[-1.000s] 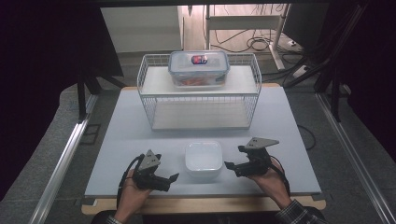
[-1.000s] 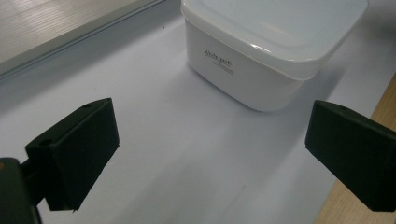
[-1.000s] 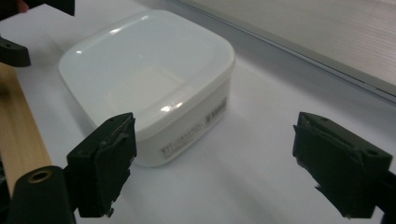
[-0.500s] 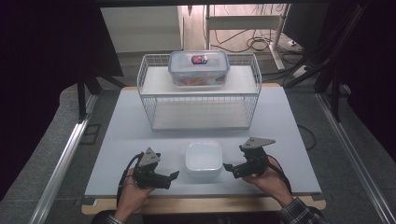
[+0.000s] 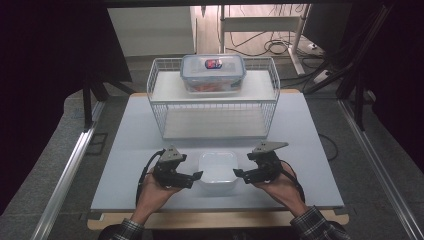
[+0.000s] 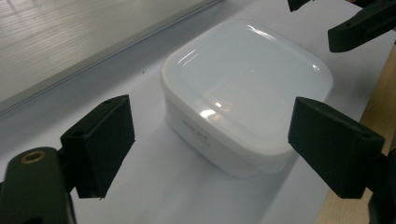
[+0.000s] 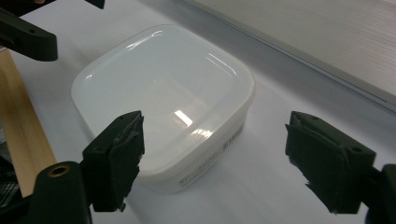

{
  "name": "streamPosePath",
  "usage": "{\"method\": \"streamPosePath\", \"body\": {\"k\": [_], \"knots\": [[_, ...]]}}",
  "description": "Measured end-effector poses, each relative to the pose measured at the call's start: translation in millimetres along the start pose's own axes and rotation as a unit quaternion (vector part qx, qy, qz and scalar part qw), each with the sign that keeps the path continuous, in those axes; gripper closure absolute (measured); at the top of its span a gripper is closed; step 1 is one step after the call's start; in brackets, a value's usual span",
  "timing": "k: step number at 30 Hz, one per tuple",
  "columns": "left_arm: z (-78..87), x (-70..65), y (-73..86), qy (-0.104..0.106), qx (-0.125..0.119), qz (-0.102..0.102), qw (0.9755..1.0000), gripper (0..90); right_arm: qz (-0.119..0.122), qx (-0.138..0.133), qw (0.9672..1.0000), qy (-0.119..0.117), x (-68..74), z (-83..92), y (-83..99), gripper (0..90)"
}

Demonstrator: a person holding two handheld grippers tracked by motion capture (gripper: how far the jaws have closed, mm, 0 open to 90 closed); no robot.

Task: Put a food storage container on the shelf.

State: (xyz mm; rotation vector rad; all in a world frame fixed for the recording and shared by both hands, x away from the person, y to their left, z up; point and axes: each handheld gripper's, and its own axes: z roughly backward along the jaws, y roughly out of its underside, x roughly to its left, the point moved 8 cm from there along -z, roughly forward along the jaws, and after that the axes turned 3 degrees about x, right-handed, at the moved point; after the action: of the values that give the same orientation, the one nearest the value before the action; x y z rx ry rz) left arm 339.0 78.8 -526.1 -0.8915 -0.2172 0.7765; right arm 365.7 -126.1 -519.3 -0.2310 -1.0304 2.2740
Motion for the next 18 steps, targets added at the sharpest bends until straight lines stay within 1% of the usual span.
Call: {"method": "streamPosePath", "body": {"k": [2,3,6,8,9,11,12,13,15,16,17,18], "knots": [[-2.8,-0.2,-2.1,0.002,0.003,0.0,1.0,13.5,0.005,0.005,1.0,-0.002,0.0,-1.0,-2.2,21.2],[-5.9,-1.0,-4.2,0.006,0.004,0.003,1.0,13.4,0.005,0.005,1.0,-0.003,-0.1,-2.0,-3.8,21.9],[-15.5,-2.2,-7.2,0.015,0.015,0.003,0.9998,12.6,0.007,0.008,0.9999,-0.006,0.5,-5.1,-6.4,23.5],[-22.2,-2.7,-6.4,0.022,0.022,0.005,0.9995,10.6,0.008,0.013,0.9998,-0.014,2.7,-10.2,-7.4,24.2],[-27.9,-2.5,-3.6,0.025,0.03,0.012,0.9992,7.9,0.008,0.019,0.9996,-0.02,4.5,-16.2,-6.9,24.2],[-33.7,-1.3,1.5,0.02,0.044,0.007,0.9988,8.0,0.008,0.026,0.9993,-0.024,5.4,-21.5,-5.0,23.8],[-33.7,-1.3,1.5,0.02,0.044,0.007,0.9988,7.2,0.008,0.026,0.9993,-0.024,5.4,-21.5,-5.0,23.8],[-36.1,-0.7,3.5,0.037,0.038,0.026,0.9983,7.9,0.007,0.034,0.999,-0.028,5.4,-26.3,-1.6,22.1],[-38.4,0.7,5.4,0.059,0.035,0.049,0.9965,7.9,-0.014,0.037,0.9982,-0.045,4.3,-27.7,-0.1,22.0],[-39.7,1.5,6.6,0.071,0.034,0.058,0.9952,8.0,-0.02,0.037,0.9978,-0.052,3.7,-28.4,0.3,22.1],[-41.0,1.2,7.7,0.089,0.033,0.069,0.9931,8.7,-0.028,0.039,0.9972,-0.057,3.5,-28.5,1.1,22.6],[-41.0,1.2,7.7,0.089,0.033,0.069,0.9931,9.8,-0.028,0.039,0.9972,-0.057,3.5,-28.5,1.1,22.6]]}}
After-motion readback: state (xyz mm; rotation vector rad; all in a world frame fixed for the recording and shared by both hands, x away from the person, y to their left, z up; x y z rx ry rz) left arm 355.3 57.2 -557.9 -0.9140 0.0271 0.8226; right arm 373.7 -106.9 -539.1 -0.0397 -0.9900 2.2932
